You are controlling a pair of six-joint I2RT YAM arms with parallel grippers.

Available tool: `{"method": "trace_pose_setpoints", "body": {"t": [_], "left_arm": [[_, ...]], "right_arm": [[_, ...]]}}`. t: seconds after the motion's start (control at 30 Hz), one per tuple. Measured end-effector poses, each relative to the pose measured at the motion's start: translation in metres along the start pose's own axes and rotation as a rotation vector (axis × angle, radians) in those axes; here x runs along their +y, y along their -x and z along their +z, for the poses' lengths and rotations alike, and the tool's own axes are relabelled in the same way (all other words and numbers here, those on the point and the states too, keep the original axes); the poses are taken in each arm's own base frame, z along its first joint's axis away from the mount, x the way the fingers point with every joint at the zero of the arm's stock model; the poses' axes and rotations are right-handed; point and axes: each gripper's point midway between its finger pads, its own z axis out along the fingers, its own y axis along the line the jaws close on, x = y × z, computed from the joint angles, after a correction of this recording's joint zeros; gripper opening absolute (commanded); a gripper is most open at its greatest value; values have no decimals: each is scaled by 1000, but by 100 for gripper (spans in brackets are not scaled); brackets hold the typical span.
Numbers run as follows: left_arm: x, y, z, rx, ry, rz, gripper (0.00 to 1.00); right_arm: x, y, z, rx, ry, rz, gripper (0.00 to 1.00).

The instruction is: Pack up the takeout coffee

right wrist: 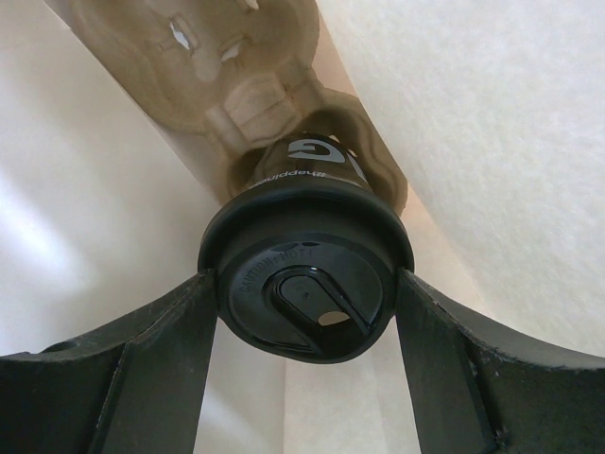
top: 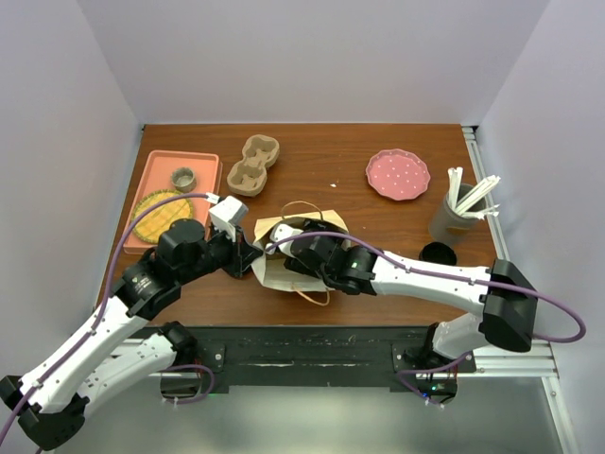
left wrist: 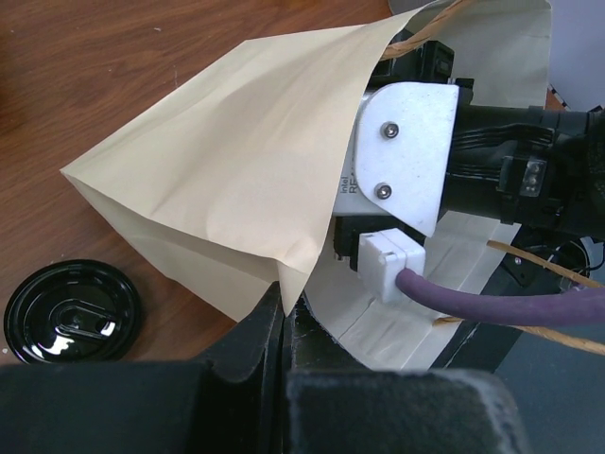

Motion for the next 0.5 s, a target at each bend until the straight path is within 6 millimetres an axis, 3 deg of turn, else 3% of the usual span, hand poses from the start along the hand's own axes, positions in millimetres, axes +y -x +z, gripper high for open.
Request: {"method": "trace_pose_setpoints", "body": {"t": [0.5], "left_arm": [[-1, 1, -2, -11, -10, 9, 0]], "right_arm": [[2, -1, 9, 5, 15, 10, 38]]}}
